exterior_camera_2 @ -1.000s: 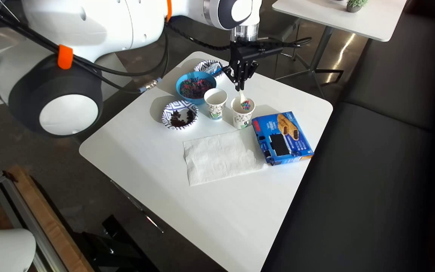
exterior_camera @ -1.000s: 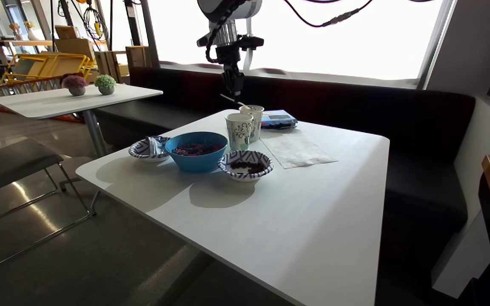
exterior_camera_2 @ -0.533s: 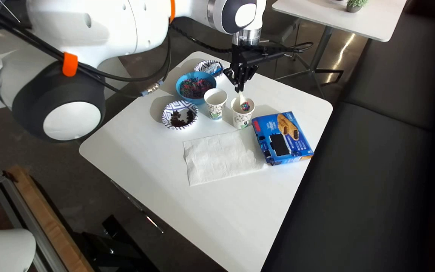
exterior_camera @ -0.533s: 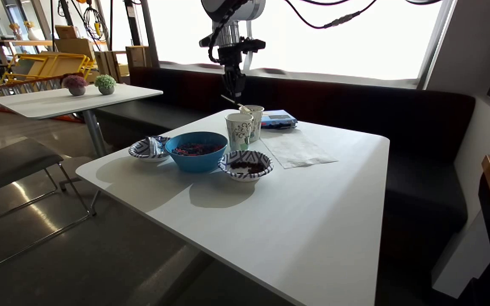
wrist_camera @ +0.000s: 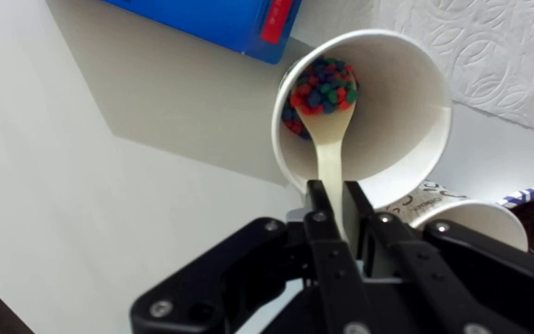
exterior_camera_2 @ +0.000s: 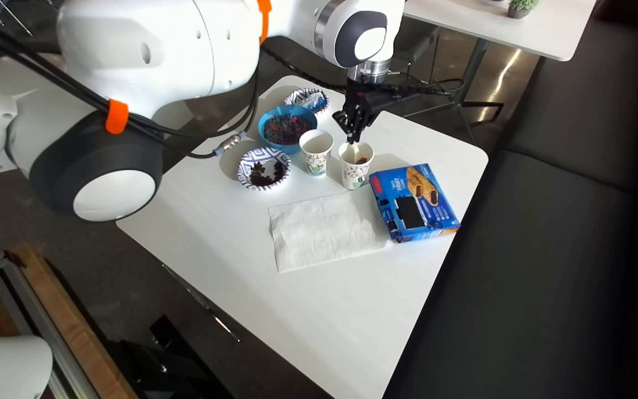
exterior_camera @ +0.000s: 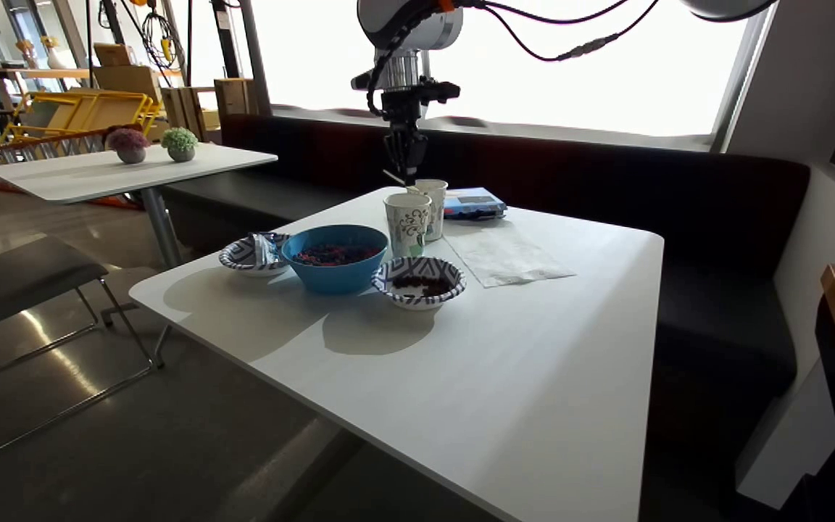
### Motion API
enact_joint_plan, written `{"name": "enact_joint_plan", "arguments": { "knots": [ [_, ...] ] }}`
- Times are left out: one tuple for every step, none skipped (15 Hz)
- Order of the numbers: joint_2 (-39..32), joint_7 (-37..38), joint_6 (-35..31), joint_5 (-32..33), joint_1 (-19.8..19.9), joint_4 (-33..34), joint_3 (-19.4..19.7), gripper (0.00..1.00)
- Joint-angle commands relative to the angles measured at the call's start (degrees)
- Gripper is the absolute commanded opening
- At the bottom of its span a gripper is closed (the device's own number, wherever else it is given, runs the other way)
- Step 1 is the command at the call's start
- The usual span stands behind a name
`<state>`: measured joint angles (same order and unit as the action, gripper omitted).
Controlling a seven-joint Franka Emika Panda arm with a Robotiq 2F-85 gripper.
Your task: Transfer a spoonful of contents from the blue bowl to the right cup
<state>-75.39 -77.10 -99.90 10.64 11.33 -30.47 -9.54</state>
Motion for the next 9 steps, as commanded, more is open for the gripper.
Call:
{"name": "enact_joint_plan", "arguments": {
  "knots": [
    [-0.68, -1.34, -0.55, -1.27, 1.22, 0.21, -1.35, 0.03],
    [-0.54, -1.04, -0.08, -1.40, 1.51, 0.07, -1.59, 0.03],
    [-0.48, -0.87, 0.08, -1.47, 1.72, 0.00, -1.74, 0.03],
    [-0.40, -0.55, 0.28, -1.61, 1.94, -0.06, -1.84, 0.03],
    [-0.32, -0.18, 0.45, -1.70, 2.17, -0.13, -1.86, 0.03],
    [-0.25, 0.06, 0.59, -1.79, 2.42, -0.20, -1.93, 0.03],
    [-0.17, 0.24, 0.66, -1.76, 2.61, -0.25, -1.89, 0.03],
    [-0.07, 0.38, 0.76, -1.87, 2.82, -0.28, -2.01, 0.03],
    [0.02, 0.31, 0.65, -1.88, 2.97, -0.28, -2.08, 0.03]
  ]
}}
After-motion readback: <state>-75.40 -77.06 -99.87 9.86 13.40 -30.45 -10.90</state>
